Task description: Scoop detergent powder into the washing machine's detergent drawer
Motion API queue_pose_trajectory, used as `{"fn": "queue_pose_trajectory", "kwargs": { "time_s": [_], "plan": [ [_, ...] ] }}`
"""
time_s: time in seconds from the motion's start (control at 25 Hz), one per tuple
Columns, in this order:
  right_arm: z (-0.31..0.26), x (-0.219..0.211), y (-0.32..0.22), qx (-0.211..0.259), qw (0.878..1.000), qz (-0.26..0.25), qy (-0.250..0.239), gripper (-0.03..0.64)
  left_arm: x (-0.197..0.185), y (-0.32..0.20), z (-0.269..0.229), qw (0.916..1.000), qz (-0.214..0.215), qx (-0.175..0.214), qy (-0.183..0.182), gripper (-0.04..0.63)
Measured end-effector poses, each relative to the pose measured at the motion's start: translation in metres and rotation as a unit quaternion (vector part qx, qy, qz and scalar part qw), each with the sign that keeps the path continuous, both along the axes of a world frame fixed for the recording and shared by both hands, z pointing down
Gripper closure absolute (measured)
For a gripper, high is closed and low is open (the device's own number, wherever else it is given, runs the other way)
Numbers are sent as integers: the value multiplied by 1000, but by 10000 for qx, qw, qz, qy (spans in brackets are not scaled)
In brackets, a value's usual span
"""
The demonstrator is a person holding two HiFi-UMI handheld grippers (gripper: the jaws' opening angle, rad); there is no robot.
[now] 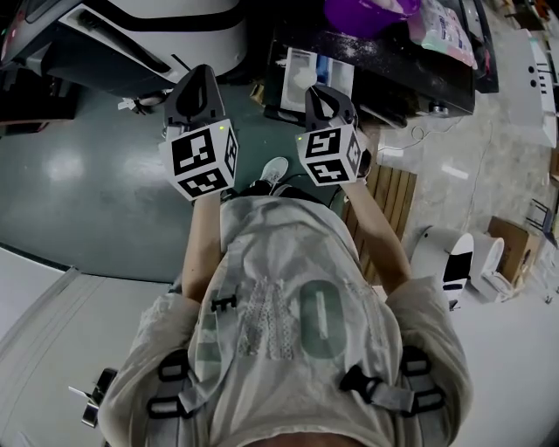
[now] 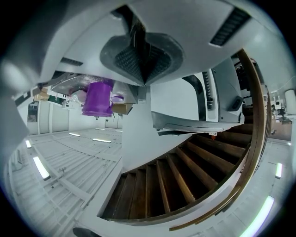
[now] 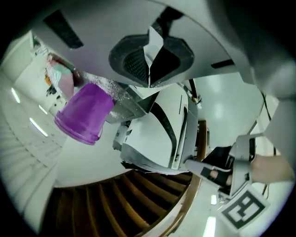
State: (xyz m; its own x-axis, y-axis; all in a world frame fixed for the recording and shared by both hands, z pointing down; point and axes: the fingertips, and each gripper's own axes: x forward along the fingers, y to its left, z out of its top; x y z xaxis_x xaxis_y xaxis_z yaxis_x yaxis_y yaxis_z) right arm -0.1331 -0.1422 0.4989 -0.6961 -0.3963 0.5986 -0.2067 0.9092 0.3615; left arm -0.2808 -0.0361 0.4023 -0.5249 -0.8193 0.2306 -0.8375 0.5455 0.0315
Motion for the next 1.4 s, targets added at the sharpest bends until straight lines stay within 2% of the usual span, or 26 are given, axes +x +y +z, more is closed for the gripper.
{"fn": "queue_pose_trajectory", "kwargs": {
  "time_s": [0.12,0.24,0.36,0.6,0.92,1.2,1.4],
  "plan": [
    [3,-1,3,958,9926,-543,515,606,1,-1,3,10000,-3,-11,25,575],
    [6,-5,10,1872,9699,-1194,1004,604,0,-2,3,10000,-7,-22,31,574],
    [14,-6,14,2342,9489,-1618,1360,604,1,-5,2,10000,9,-33,6,575],
    [16,-1,12,2494,9404,-1755,1507,604,2,-7,-5,10000,31,-25,-84,575],
    [3,0,1,2640,9400,-1624,1423,604,6,-6,-4,10000,37,-24,-68,575],
    [1,4,7,2802,9299,-1846,1504,604,10,-6,-7,10000,66,4,-72,575],
    [-3,8,9,2871,9282,-1855,1467,604,15,-4,-8,9999,113,-4,-82,574]
  ]
}}
